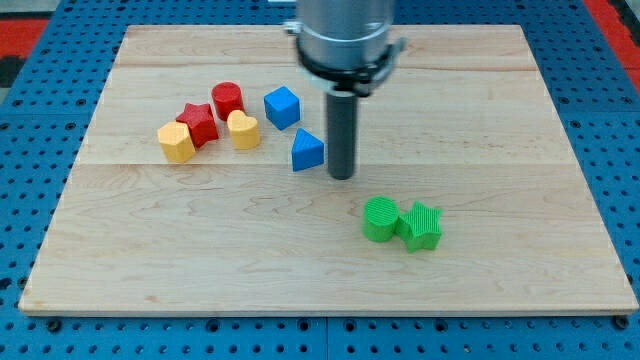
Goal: Slide the green blocks diagonal to the yellow heart
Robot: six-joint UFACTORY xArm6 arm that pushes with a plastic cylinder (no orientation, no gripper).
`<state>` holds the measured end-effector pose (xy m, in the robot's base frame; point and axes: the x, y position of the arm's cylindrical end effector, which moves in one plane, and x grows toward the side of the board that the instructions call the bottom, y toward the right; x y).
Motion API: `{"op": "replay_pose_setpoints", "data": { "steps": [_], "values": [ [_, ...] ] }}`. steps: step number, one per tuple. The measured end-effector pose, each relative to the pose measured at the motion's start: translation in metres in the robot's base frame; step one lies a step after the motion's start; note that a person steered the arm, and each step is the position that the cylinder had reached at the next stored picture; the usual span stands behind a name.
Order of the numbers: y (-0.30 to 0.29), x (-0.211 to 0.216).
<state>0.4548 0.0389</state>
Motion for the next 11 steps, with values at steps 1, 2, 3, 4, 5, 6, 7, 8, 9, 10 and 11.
{"op": "replay_pose_setpoints", "data": {
  "steps": [1, 2, 3, 4, 5, 6, 7, 8, 9, 10, 11],
  "values": [
    [0.028, 0.0],
    [0.053, 0.035],
    [0.153, 0.036],
    [0.187, 0.066],
    [0.125, 0.091],
    [0.045, 0.074],
    [-0.051, 0.044],
    [-0.126, 0.03],
    [-0.124, 0.064],
    [-0.06, 0.113],
    [-0.106, 0.124]
  ]
}}
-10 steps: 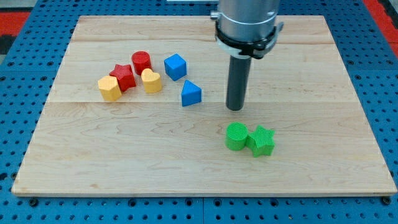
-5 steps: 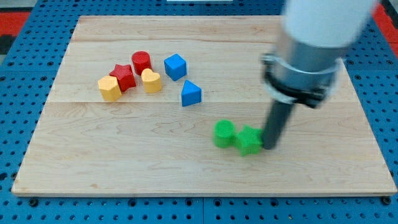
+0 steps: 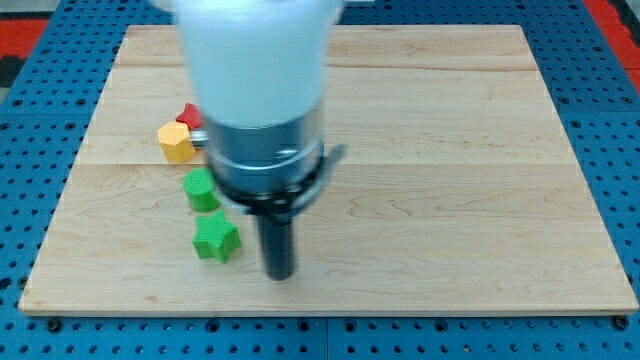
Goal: Slide the green blocks diagonal to the yellow heart
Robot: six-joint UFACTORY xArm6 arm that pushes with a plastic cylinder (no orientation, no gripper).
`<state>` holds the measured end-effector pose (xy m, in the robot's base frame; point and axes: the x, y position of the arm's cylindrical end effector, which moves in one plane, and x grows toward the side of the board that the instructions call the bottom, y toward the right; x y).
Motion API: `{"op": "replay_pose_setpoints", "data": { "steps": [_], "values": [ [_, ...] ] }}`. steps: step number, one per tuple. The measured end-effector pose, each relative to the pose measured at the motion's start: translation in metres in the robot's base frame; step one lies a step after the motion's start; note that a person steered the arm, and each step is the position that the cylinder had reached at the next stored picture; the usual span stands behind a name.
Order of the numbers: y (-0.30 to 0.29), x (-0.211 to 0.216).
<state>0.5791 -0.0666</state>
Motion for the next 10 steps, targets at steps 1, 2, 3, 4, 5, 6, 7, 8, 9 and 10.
{"op": "replay_pose_setpoints", "data": {
  "steps": [1, 2, 3, 4, 5, 6, 7, 8, 9, 10],
  "values": [
    [-0.077, -0.019],
    [-0.093, -0.026],
    [-0.083, -0.018],
    [-0.062, -0.051],
    [-0.062, -0.092],
    [-0.053, -0.091],
    [-0.057, -0.077],
    [-0.071, -0.081],
    [-0.099, -0.079],
    [-0.135, -0.04]
  ]
}}
